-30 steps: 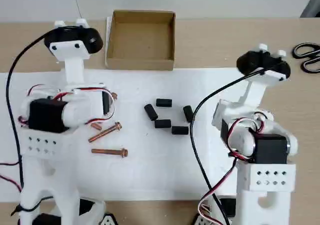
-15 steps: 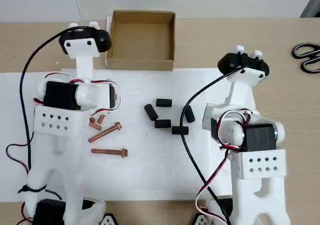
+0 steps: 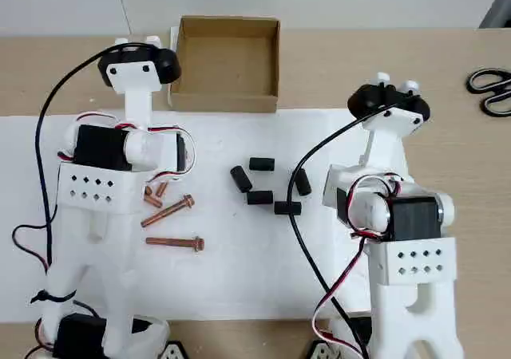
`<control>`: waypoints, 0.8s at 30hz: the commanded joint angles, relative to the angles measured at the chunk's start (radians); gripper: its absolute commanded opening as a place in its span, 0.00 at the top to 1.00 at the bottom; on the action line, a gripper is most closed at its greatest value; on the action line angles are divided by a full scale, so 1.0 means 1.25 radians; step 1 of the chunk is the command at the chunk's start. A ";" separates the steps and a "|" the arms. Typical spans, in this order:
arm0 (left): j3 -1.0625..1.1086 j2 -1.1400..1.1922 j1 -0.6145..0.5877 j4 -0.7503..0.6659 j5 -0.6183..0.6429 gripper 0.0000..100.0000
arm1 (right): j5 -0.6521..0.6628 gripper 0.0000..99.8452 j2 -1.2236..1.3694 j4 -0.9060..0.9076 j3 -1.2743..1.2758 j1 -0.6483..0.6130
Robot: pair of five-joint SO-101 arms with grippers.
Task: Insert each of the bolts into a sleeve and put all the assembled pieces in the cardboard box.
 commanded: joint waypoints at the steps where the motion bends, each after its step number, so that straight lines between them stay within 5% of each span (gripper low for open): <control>1: -0.028 0.001 0.002 0.015 0.001 0.99 | -0.001 1.00 0.001 0.003 -0.012 -0.003; 24: 0.045 -0.005 0.002 0.015 0.001 0.99 | -0.002 1.00 -0.001 -0.001 0.063 -0.003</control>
